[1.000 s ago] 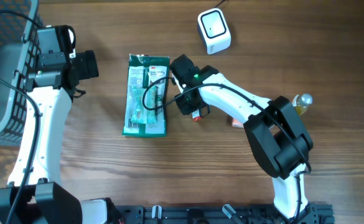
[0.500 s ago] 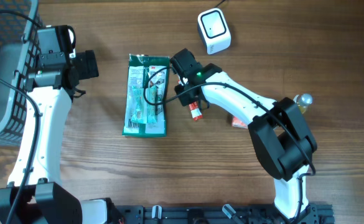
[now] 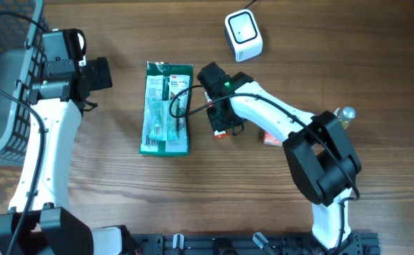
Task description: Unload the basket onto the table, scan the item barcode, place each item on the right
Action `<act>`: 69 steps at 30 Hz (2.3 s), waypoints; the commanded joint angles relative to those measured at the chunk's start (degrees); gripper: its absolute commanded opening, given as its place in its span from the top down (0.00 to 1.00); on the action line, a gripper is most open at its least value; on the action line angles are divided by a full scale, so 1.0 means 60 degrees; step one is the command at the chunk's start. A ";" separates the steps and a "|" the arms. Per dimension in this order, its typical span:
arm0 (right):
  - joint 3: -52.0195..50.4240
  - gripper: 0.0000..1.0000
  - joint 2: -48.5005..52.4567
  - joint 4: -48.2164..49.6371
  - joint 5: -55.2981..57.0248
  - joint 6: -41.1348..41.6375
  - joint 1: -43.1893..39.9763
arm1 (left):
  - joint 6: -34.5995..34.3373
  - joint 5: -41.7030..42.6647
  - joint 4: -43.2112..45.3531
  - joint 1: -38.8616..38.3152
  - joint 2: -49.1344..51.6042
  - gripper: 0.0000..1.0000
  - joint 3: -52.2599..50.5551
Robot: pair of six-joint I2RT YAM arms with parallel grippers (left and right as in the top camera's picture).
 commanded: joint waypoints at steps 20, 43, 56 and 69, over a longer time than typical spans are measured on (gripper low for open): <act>-0.0120 0.69 -0.0248 -0.0364 -0.2881 0.1242 -0.0725 | 0.0073 -0.0018 0.0025 0.0004 -0.0015 0.00 0.0022; -0.0127 0.72 -0.0204 -0.0317 -0.2076 0.1891 -0.0259 | 0.0073 -0.0018 0.0025 0.0004 -0.0015 0.00 0.0022; -0.0131 0.72 -0.0029 -0.0084 -0.1996 0.1891 -0.0259 | 0.0073 -0.0018 0.0025 0.0004 -0.0015 0.00 0.0022; -0.0131 0.72 0.0026 -0.0080 -0.1712 0.1894 -0.0259 | 0.0073 -0.0018 0.0022 0.0004 -0.0015 0.00 0.0022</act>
